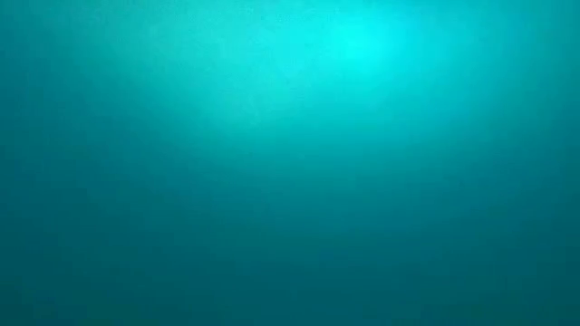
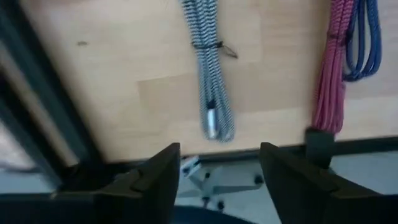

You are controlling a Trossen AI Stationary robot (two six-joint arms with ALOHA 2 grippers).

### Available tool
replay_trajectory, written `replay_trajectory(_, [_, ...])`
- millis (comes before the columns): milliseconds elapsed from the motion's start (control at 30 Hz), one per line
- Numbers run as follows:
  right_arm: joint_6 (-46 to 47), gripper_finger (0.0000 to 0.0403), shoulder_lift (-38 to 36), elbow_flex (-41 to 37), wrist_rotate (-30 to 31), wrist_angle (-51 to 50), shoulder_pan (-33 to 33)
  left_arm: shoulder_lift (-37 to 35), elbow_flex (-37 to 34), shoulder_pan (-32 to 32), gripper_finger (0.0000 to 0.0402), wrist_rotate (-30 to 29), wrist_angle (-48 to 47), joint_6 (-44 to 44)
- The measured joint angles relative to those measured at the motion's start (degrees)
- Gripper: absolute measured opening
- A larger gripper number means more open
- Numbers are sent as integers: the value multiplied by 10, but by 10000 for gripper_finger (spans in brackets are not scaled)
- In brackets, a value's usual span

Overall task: Pick & Place USB Port
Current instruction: Put the black USB cable into the blue bin

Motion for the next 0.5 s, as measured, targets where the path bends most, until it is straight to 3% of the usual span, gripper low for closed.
replay_trajectory(167, [2, 155, 0, 0, 1, 1, 11, 0, -52, -12, 232, -77, 37, -33])
replay_trajectory(500, [28, 155, 0, 0, 0, 10, 24, 6, -131, -12, 223, -63, 143, -37])
